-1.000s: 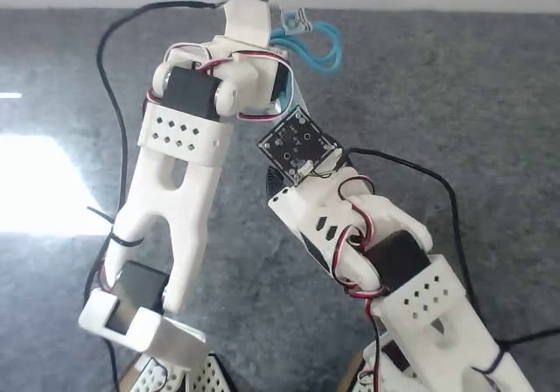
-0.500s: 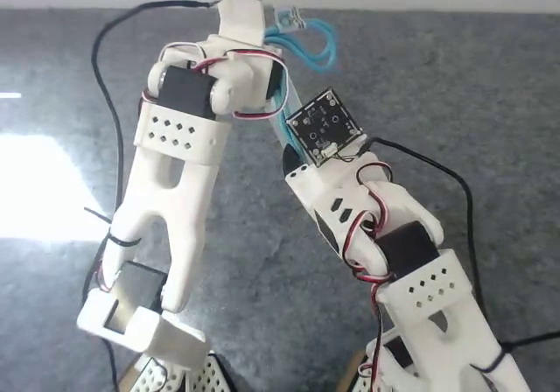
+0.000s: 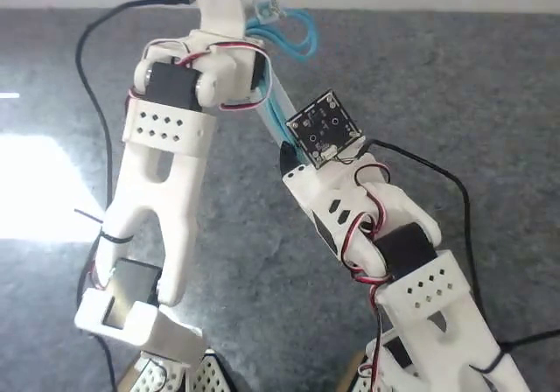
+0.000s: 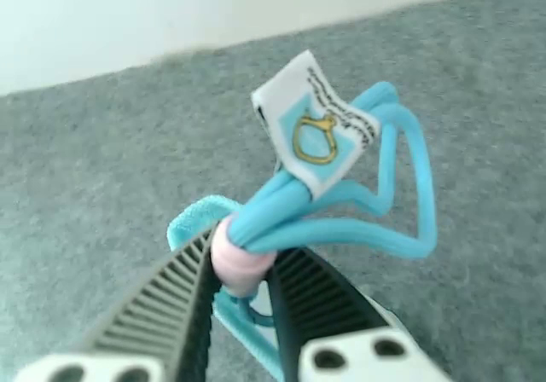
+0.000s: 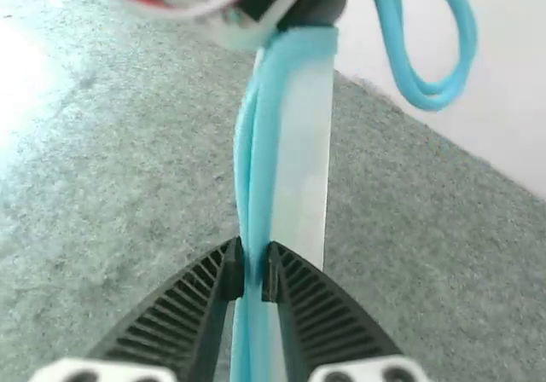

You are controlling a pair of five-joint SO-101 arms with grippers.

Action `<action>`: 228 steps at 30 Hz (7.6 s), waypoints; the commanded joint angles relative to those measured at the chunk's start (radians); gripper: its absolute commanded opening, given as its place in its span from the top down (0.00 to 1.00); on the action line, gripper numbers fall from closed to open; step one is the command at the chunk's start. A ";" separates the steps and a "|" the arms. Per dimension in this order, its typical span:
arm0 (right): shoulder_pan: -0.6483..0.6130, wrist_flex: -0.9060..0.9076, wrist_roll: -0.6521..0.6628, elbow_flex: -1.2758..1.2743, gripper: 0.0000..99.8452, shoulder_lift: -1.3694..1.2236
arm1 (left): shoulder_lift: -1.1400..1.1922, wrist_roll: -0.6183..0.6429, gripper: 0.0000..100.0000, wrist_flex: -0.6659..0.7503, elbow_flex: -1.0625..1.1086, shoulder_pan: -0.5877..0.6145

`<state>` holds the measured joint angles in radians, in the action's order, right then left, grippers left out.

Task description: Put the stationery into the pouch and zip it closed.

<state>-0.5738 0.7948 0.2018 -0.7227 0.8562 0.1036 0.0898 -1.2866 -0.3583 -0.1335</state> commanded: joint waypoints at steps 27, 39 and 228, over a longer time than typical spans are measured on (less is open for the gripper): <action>-0.231 0.170 0.032 0.048 0.72 0.145 | 0.245 -0.060 0.99 -0.011 -0.044 0.034; -0.105 -0.021 0.034 0.098 0.72 -0.214 | 0.245 -0.061 0.99 -0.028 -0.048 0.032; -0.104 0.180 0.124 0.244 0.79 0.050 | -0.434 -0.496 0.99 -0.470 -0.619 -0.167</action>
<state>-0.6843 0.9912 0.3138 -0.5171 0.9037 -0.2355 -0.3460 -1.7346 -0.9981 -0.2470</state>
